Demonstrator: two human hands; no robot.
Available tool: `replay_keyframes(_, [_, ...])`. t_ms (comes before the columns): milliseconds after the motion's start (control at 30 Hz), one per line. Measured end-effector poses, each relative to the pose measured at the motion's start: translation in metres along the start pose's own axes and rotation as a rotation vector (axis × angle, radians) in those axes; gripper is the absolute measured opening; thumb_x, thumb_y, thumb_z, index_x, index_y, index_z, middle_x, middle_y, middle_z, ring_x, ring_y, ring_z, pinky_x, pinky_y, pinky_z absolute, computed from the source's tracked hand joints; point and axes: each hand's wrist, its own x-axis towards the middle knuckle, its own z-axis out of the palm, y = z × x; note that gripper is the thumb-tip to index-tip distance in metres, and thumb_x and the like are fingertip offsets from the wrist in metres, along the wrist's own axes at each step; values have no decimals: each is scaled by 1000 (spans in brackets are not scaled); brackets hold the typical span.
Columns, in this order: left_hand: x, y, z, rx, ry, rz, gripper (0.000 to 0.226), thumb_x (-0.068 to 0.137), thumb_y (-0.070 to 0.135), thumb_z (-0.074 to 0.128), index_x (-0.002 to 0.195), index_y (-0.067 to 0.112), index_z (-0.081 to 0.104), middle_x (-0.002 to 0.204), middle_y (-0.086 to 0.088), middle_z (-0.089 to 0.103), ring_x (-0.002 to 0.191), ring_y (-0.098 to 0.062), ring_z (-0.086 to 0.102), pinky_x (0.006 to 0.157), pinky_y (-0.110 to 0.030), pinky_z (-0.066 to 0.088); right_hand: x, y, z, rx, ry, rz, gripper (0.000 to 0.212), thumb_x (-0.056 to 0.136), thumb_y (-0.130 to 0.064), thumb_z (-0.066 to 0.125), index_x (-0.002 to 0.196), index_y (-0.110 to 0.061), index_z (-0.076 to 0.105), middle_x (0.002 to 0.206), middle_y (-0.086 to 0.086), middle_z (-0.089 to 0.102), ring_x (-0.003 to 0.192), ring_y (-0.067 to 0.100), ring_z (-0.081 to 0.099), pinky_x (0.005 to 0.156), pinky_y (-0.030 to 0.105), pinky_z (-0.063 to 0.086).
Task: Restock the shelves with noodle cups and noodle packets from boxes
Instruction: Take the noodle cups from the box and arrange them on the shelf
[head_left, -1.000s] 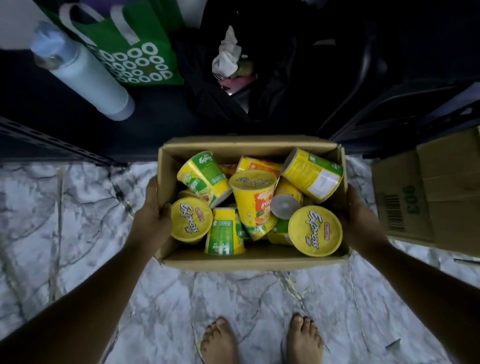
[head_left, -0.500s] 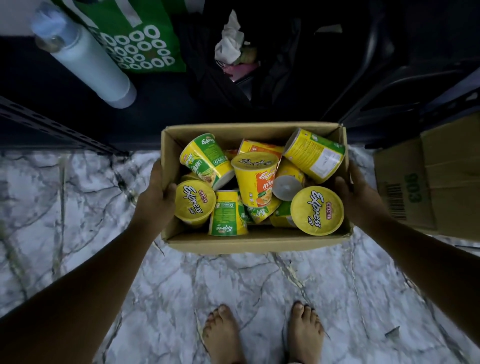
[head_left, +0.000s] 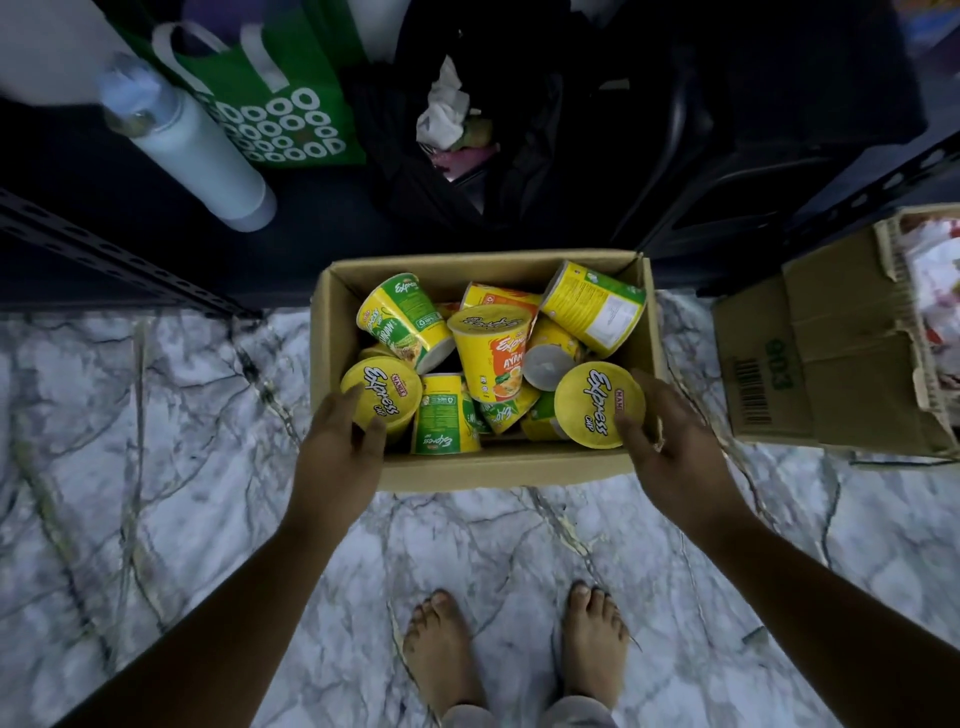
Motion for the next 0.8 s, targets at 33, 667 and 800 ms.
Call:
replay_keyframes(33, [-3, 2, 3, -1, -8, 11, 57, 100, 41, 51, 149, 11, 51, 152, -13, 48, 136, -31, 48, 107, -34, 40, -3, 0, 1, -50, -19, -26, 53, 100, -41, 60, 149, -25, 48, 149, 4, 52, 130, 15, 49, 97, 22, 45])
replay_keyframes(667, [59, 119, 52, 88, -124, 171, 96, 80, 65, 74, 157, 27, 31, 152, -12, 38, 136, -35, 49, 102, -49, 51, 40, -35, 10, -519, -276, -204, 78, 86, -54, 71, 154, -38, 38, 165, -3, 28, 148, 29, 25, 113, 51, 35])
replay_keyframes(800, [80, 134, 71, 186, -154, 104, 103, 80, 71, 71, 161, 27, 23, 160, -15, 28, 141, -41, 42, 105, -53, 48, 50, -33, 12, -577, -360, -210, 78, 87, -55, 68, 156, -37, 35, 162, -4, 31, 147, 28, 26, 112, 51, 37])
